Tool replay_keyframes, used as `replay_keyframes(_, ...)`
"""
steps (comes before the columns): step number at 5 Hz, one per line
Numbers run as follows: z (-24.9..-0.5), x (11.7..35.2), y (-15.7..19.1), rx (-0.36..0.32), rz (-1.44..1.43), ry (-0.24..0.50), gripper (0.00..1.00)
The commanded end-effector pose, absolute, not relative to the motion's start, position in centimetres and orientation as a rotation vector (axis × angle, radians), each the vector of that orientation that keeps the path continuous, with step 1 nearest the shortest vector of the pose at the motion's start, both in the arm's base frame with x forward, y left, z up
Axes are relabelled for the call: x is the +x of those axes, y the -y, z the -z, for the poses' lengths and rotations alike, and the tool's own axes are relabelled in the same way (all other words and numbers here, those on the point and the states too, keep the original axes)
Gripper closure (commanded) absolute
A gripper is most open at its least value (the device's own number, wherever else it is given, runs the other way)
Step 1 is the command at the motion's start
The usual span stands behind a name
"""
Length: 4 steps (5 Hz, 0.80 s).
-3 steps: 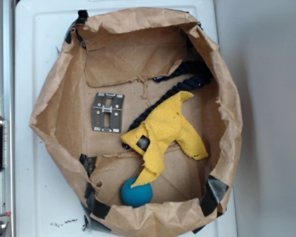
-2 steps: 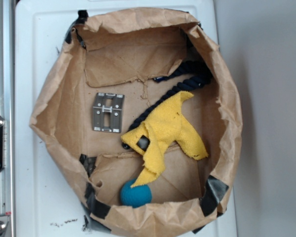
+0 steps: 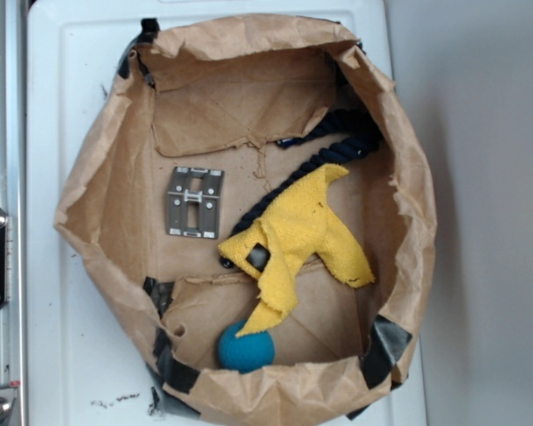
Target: Grab the blue ball.
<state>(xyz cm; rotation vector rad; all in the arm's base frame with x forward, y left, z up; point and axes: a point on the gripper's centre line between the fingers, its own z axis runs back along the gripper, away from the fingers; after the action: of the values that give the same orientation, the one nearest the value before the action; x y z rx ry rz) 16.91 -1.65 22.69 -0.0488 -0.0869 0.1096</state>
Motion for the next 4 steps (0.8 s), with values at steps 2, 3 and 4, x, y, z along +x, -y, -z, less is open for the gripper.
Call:
replay_keyframes(2,-21.7,28.0,-2.8,-0.016,0.193,0.309,0.00)
replay_keyframes(3,-20.9,28.7,-2.8,-0.048,0.441,0.435,0.00)
replay_keyframes(4,-18.1,29.9,-2.6,0.031,0.712,0.374,0.00)
